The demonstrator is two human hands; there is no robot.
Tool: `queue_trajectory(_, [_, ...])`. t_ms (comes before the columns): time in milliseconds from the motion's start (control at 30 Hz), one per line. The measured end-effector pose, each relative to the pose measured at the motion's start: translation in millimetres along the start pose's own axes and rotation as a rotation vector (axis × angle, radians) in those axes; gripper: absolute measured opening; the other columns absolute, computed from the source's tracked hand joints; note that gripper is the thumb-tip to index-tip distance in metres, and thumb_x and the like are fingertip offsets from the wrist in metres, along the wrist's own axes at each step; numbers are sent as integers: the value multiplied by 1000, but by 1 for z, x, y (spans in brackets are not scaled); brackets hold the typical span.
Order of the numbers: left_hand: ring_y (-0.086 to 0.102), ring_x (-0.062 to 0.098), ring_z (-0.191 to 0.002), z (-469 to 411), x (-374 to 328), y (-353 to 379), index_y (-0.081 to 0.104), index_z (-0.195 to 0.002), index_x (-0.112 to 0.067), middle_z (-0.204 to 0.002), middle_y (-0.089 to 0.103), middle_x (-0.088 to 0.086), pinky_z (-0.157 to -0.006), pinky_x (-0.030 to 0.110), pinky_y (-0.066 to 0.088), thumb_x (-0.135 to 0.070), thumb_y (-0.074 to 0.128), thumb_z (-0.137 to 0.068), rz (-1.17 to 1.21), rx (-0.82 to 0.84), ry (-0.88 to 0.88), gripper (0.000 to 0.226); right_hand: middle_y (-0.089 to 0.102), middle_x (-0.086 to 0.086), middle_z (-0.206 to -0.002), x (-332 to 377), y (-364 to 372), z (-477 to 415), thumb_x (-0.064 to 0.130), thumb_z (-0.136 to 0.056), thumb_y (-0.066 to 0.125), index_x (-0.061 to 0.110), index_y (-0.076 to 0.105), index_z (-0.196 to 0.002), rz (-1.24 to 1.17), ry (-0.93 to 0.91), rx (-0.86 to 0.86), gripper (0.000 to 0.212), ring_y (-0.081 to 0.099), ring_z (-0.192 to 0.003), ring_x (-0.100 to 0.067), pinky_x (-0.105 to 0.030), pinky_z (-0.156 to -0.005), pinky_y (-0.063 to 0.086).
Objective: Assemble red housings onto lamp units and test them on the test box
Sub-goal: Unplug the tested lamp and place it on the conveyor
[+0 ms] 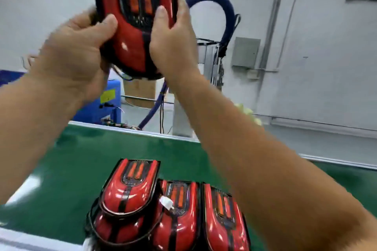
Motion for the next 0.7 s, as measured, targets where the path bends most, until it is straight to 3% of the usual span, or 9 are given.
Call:
queue_trajectory(67, [69,18,-100,6,14,51,64,-117,-7,-106,74,5,-85,28,55,-5,47,-99,150,91,-19,24,63,13,-100,0,-65,-6,29,-102,41,14,39,-145,90,-99,-93,45,60,-90,9,-22,-83,51])
queue_trajectory(133, [68,20,-98,27,31,103,58,-125,-3,-110,70,11,-83,29,56,-2,45,-100,245,150,-86,28,58,22,-93,-8,-126,1,31,-101,41,16,43,-142,207,-124,-168,44,57,-82,15,-15,-79,49])
queue_trajectory(233, [66,18,-100,73,74,165,56,-132,-6,-118,68,12,-87,28,56,-3,46,-101,252,221,-267,33,55,26,-94,-33,-203,34,36,-97,39,25,46,-137,357,-73,-236,42,54,-85,9,-10,-78,42])
queue_trajectory(333, [63,17,-102,134,131,200,57,-131,-8,-120,68,11,-98,31,52,-1,47,-99,227,240,-482,34,60,18,-111,-81,-260,93,37,-99,41,35,43,-138,490,84,-269,39,55,-97,-5,-25,-85,40])
queue_trajectory(400, [64,15,-99,179,166,206,59,-130,-8,-120,69,11,-92,25,52,1,48,-99,194,247,-635,34,61,7,-117,-119,-284,143,31,-100,44,35,43,-137,537,241,-262,37,57,-106,-20,-29,-85,39])
queue_trajectory(500, [68,11,-99,235,203,197,67,-117,-16,-113,73,6,-86,20,53,4,47,-98,53,287,-817,34,63,1,-116,-166,-295,212,31,-99,45,38,43,-138,569,530,-175,39,59,-110,-28,-34,-84,41])
queue_trajectory(567, [66,17,-109,257,218,185,64,-124,-18,-116,72,3,-96,28,52,0,50,-98,-123,286,-886,34,61,-4,-130,-187,-293,243,33,-99,46,33,41,-144,552,688,-138,46,58,-115,-28,-34,-90,41])
queue_trajectory(633, [58,15,-120,267,222,173,43,-147,-19,-135,60,2,-108,32,43,-12,52,-100,-351,275,-908,48,61,-4,-131,-200,-285,261,33,-99,46,31,41,-145,507,793,-99,46,58,-112,-25,-35,-94,42])
queue_trajectory(700, [53,2,-113,270,218,166,18,-156,-26,-145,47,-2,-104,19,35,-24,47,-102,-571,318,-873,61,61,-1,-129,-207,-276,273,32,-99,45,31,42,-144,466,869,-56,45,57,-108,-21,-34,-94,42])
Point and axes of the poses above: each hand's wrist, its own z-axis away from the middle knuckle, its own y-axis out of the palm, x = y × z, the point moved 3 cm from there along -z, towards the middle knuckle
